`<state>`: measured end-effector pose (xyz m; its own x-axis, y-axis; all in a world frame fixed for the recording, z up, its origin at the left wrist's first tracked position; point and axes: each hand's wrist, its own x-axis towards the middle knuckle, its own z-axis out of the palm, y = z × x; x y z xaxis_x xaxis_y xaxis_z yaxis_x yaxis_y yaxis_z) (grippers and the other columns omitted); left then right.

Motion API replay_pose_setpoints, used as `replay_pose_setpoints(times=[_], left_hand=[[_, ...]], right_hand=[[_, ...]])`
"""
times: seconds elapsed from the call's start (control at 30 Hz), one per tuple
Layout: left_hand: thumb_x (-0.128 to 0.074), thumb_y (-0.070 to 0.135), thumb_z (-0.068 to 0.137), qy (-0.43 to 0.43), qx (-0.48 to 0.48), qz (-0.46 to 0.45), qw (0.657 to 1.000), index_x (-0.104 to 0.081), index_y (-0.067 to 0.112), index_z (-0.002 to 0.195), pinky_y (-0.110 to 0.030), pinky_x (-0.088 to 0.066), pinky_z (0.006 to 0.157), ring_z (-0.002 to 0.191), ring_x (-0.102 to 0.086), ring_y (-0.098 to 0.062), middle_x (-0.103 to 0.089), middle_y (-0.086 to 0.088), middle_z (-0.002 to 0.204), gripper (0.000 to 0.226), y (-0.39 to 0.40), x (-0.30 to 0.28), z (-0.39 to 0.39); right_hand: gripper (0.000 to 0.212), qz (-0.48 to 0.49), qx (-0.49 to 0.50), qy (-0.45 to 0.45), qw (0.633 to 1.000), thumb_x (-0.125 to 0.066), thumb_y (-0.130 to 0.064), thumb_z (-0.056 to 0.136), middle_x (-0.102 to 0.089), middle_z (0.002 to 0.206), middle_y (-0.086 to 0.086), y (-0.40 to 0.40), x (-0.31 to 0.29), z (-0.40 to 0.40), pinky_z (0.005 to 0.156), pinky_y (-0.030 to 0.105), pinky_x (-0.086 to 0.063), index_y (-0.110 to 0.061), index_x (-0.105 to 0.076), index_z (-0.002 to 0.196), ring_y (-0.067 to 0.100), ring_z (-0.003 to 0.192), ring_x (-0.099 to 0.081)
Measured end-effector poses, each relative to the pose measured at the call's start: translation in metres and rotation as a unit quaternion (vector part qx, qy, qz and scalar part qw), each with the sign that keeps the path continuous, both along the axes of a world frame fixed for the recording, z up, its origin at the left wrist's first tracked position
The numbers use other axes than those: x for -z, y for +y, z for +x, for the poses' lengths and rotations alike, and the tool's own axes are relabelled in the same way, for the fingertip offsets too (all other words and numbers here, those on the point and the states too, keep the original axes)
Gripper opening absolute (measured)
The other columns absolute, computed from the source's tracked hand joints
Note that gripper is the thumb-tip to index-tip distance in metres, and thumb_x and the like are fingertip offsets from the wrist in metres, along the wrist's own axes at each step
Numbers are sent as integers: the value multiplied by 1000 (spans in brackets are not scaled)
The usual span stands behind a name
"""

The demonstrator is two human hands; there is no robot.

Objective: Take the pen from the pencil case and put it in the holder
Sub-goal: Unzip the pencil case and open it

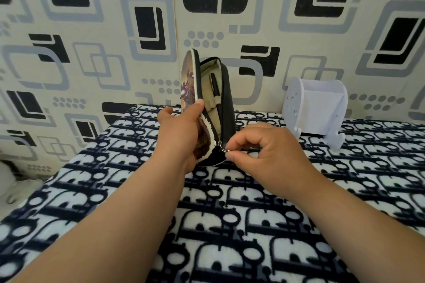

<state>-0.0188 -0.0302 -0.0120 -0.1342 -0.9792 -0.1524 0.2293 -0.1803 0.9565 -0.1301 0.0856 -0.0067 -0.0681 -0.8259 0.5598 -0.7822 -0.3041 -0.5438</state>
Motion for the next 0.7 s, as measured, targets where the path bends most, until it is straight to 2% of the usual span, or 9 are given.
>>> replay_pose_setpoints(times=[0.13,0.23,0.37,0.5,0.57,0.7], left_hand=[[-66,46,73,0,-3,12,1000,-36,28,131,-40,-49,73,103,-59,-30,-59,-11,123,67,-3,0,2],[-62,47,75,14,3,37,999,-41,31,130,-44,-50,77,103,-60,-30,-61,-9,122,61,-4,0,2],[-59,46,79,41,19,58,997,-46,28,129,-34,-50,58,88,-65,-24,-66,-6,111,54,-3,-1,2],[-54,46,83,47,26,65,996,-48,26,126,-35,-50,55,89,-65,-23,-67,-5,108,47,-2,-1,3],[-52,47,85,48,30,67,996,-49,25,125,-37,-50,53,93,-63,-25,-66,-5,110,46,-1,-2,3],[-51,48,85,47,34,64,996,-49,23,124,-33,-51,47,94,-63,-25,-65,-6,113,47,0,-3,3]], right_hand=[[10,0,3,9,1000,-73,-16,71,-62,70,-20,0,0,-1,72,9,-41,-25,-69,69,-1,79,-56],[8,-9,9,14,1000,-73,-15,71,-62,70,-19,0,-1,-2,73,11,-41,-22,-69,70,1,80,-55],[8,-13,16,24,1000,-72,-15,72,-64,71,-15,0,-1,-2,73,10,-39,-22,-69,70,3,81,-54],[9,-17,27,42,999,-72,-14,73,-65,70,-12,0,-2,-4,76,10,-37,-22,-69,71,6,78,-54],[9,-37,37,85,995,-71,-12,74,-66,71,-8,1,-3,-4,76,15,-39,-20,-69,72,7,75,-54],[7,-80,68,173,979,-66,-11,74,-67,67,-2,0,-5,-1,67,28,-42,-16,-67,70,21,70,-54]])
